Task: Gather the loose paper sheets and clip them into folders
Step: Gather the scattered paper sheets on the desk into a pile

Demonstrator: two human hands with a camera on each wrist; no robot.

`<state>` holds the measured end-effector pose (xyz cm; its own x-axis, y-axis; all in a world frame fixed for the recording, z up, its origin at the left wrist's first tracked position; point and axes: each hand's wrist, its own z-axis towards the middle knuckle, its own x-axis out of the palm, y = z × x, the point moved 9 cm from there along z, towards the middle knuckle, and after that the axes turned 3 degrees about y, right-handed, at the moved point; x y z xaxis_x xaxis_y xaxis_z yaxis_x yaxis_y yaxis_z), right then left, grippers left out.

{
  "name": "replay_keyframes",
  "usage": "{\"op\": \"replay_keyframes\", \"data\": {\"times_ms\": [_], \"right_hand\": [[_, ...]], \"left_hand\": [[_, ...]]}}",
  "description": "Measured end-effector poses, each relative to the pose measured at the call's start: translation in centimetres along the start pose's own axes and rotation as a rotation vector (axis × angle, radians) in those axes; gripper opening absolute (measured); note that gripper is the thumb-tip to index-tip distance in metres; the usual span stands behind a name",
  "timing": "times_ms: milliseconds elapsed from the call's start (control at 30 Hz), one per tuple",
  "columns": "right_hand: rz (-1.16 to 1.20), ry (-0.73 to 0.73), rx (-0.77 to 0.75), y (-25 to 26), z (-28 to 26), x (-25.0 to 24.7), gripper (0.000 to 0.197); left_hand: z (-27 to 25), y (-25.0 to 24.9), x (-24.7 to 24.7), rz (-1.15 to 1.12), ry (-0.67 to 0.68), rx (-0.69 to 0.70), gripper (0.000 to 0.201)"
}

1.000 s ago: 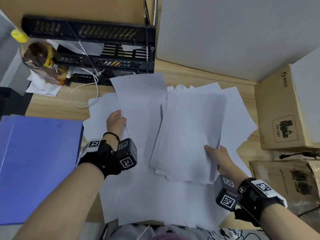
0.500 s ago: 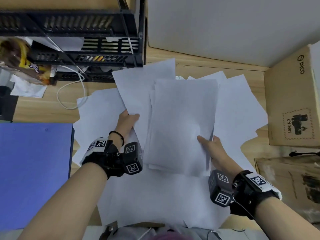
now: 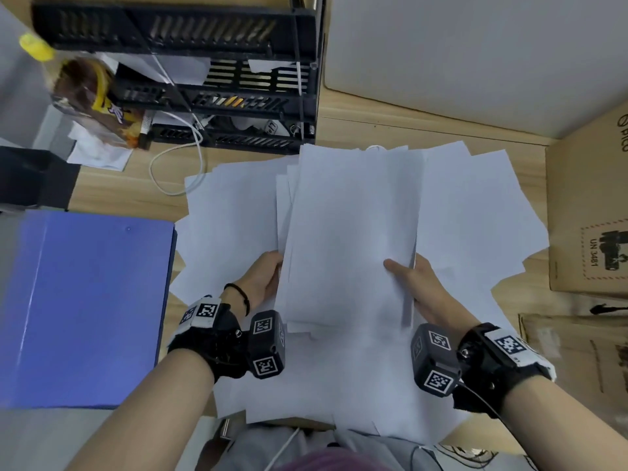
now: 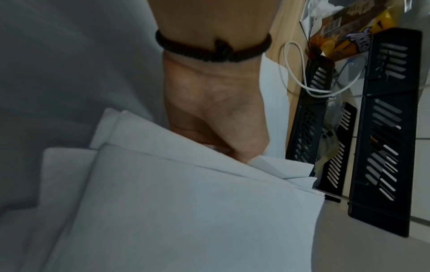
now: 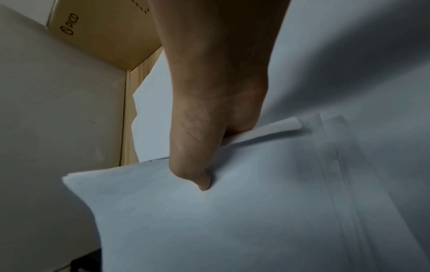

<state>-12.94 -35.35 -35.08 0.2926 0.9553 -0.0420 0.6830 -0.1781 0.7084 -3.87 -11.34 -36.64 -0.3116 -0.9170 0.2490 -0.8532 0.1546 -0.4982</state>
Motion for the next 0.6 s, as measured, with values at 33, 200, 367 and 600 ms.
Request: {"op": "replay_keyframes", "data": {"times_ms": [33,200,367,600], "right_hand": [[-0.019,0.005,-0.029,0.3,-0.3,0.6,0.04],[-0.095,0.048,-0.044,0.3,-2.2,4.1,0.052],[-0.262,0.281,-0.042,0.4,-4.4,9.1,0.044],[-0.299,0.095,-0.057,-1.9,-6.0,6.8,0.045]], "left_hand": [[-0.2,0.1,-0.7,-0.077,-0.033,0.027,0.023],[-1.9,0.4,-2.7,-0.014,-0.035,0.122,0.022],[-3.3,2.0,-6.4,0.295,-0.185,0.178,0.038],[-7.6,4.5,-16.1,-0.008,-0.556,0.27,0.052]]}}
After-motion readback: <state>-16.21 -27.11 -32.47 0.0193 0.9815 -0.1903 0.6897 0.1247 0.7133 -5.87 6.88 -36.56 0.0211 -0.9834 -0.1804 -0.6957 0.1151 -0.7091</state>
